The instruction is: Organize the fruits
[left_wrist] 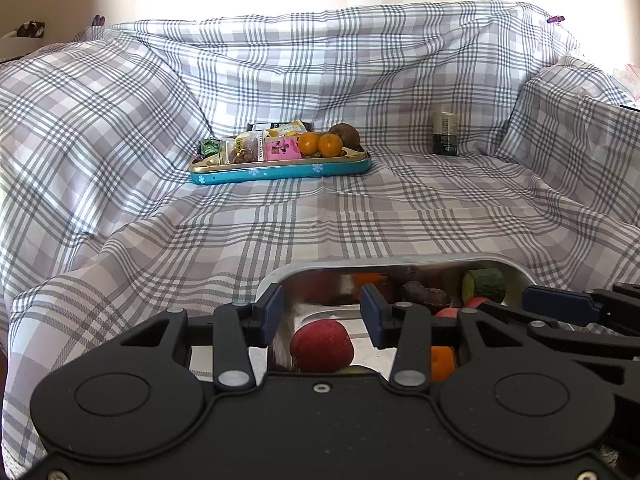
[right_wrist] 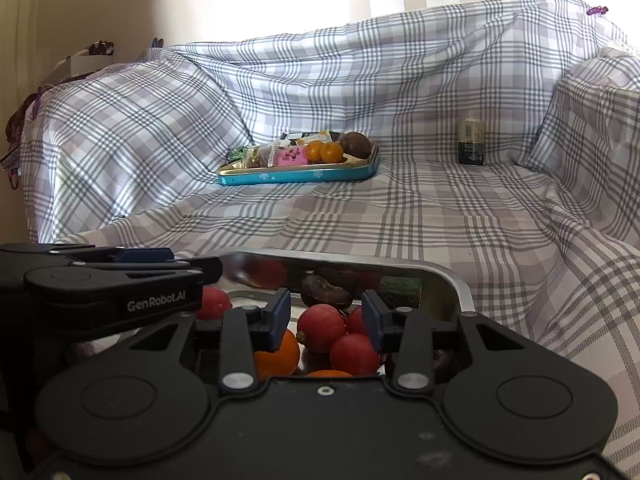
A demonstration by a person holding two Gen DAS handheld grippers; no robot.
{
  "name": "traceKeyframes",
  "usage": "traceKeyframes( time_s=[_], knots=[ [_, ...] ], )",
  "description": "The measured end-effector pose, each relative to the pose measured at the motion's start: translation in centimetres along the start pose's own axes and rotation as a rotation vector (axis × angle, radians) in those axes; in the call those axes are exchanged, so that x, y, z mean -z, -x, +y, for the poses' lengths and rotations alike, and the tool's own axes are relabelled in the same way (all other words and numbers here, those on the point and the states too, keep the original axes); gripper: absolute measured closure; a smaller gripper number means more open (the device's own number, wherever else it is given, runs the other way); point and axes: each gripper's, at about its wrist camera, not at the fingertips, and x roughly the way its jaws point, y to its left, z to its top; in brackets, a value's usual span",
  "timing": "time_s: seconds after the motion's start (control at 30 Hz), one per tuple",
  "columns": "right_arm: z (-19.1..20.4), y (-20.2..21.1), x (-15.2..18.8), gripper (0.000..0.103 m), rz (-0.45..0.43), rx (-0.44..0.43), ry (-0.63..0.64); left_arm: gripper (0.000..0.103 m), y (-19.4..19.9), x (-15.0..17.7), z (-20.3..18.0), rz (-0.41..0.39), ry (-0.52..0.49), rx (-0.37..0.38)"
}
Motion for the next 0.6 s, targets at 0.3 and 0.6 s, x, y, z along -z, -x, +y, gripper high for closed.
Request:
traceKeyframes(
  time_s=[0.3,0.6],
  knots=[
    [0.1,-0.5,-0.06,0.056,0.028,0.033,-0.013,0.052,-0.04,0.01,0.01,0.002,0.001,-0.001],
    [0.2,-0.87,-0.03,0.055,0.043,0.057,-0.014,0.052,-0.16,0.1,0.12,0.007,0.002,-0.001]
  ],
)
